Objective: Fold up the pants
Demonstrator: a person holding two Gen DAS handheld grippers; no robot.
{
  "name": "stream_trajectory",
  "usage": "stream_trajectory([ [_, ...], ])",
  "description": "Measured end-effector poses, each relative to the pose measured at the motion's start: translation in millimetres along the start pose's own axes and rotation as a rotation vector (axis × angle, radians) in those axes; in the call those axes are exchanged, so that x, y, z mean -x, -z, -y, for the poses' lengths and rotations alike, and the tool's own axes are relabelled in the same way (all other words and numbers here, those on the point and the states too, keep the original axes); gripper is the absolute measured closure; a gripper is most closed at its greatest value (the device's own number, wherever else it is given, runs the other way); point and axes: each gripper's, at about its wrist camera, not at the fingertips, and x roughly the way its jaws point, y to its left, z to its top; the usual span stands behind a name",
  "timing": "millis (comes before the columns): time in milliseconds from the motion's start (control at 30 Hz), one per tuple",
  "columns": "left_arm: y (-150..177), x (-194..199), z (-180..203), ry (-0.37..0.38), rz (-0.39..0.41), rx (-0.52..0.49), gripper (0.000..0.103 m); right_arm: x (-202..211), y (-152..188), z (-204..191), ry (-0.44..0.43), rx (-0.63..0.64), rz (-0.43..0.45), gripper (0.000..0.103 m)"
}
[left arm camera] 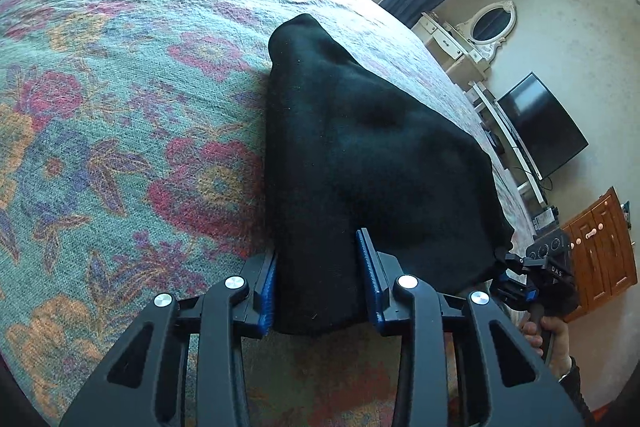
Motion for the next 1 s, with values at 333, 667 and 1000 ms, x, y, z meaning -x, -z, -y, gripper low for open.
stream_trajectory([
  [333, -3.4, 3.9, -7.8, -0.015, 0.0, -0.032, 0.054, 0.7, -1.0, -3.2, 0.033, 0.019, -0.006, 0.067],
  [667, 5.8, 16.0, -9.4, -0.106, 0.027, -0.041, 0.028, 28.0, 9.2, 9.9, 0.05, -0.037, 0.053, 0.062],
  [1000, 18.0, 25.3, -1.2, -0.159, 0.033, -0.045, 0.025, 46.4, 27.3, 19.9, 0.045, -0.084, 0.126, 0.06],
])
